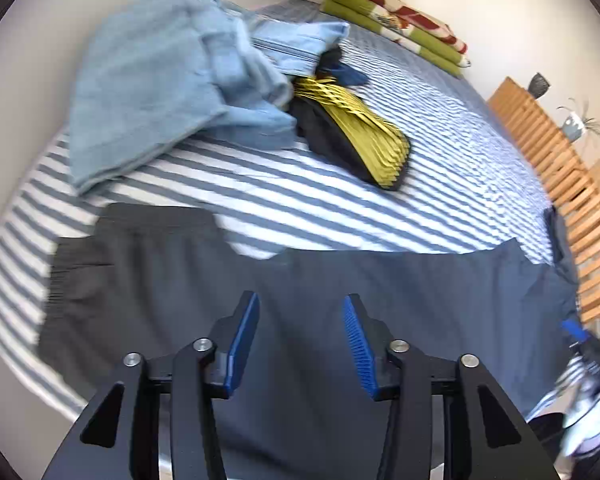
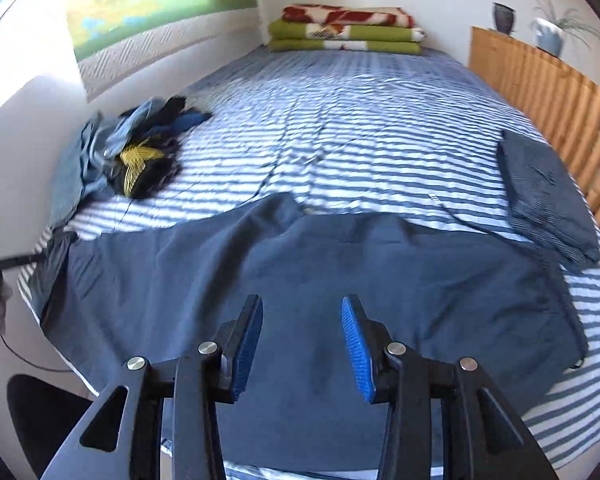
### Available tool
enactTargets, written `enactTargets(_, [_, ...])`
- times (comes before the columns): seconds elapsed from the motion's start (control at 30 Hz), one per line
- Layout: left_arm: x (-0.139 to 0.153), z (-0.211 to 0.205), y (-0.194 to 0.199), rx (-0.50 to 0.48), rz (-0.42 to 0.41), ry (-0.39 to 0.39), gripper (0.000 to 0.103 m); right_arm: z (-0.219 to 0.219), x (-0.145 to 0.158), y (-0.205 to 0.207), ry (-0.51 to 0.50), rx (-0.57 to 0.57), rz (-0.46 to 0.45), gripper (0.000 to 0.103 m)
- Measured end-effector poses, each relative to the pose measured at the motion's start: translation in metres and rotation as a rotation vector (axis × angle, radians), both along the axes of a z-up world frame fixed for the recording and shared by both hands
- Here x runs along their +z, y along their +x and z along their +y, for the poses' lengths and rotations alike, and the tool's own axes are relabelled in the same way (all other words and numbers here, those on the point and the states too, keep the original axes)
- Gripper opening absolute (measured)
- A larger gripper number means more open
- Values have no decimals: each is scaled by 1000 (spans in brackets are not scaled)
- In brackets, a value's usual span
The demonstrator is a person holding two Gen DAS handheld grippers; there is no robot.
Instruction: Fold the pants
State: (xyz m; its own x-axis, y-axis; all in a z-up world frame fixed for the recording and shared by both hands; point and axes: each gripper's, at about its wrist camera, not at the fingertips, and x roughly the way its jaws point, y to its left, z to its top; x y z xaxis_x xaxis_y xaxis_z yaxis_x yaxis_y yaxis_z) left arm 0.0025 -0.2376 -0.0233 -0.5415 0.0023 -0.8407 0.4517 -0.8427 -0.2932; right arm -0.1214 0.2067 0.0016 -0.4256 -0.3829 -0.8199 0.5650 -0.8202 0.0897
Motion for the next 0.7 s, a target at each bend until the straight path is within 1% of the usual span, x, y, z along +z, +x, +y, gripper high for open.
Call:
enactTargets(0.07, [-10, 19, -23, -54, -32, 11, 49, -21, -23, 8, 27, 33, -35, 37])
enactTargets(0.17, [-30, 38, -40, -74, -88, 38, 49, -37, -48, 24, 34, 51, -92, 37])
enactTargets(0.2, [-35, 38, -40, -57, -109, 18, 49, -40, -55, 24, 45, 53, -106, 37])
enactTargets(0.27, [-38, 33, -30, 0, -152, -67, 49, -46, -70, 25, 72, 43, -130, 37])
enactTargets(0.33, [-38, 19, -8, 98, -189, -159, 49, -46, -80, 26, 97, 31, -142, 37])
enactTargets(0.4, [-31, -4, 29, 254, -203, -247, 49, -45, -82, 26, 105, 35, -124, 35])
enactTargets(0.43, [-29, -18, 51, 332, -206, -255, 49, -44, -82, 27, 116, 38, -115, 35])
enactTargets(0.47, [-27, -30, 72, 395, -201, -245, 49, -44, -83, 28, 120, 41, -111, 35])
enactTargets(0.53, [-25, -49, 106, 485, -230, -280, 49, -45, -84, 29, 124, 44, -102, 35])
enactTargets(0.57, [-21, -59, 122, 505, -229, -271, 49, -45, -84, 29, 125, 46, -97, 35])
enactTargets(0.6, [-19, -65, 134, 509, -216, -241, 49, -45, -84, 29, 126, 45, -93, 35])
enactTargets(0.63, [-15, -69, 143, 519, -218, -241, 49, -45, -84, 29, 126, 45, -91, 35])
enactTargets(0.7, [-6, -73, 149, 514, -206, -275, 49, -45, -84, 29, 127, 47, -87, 35])
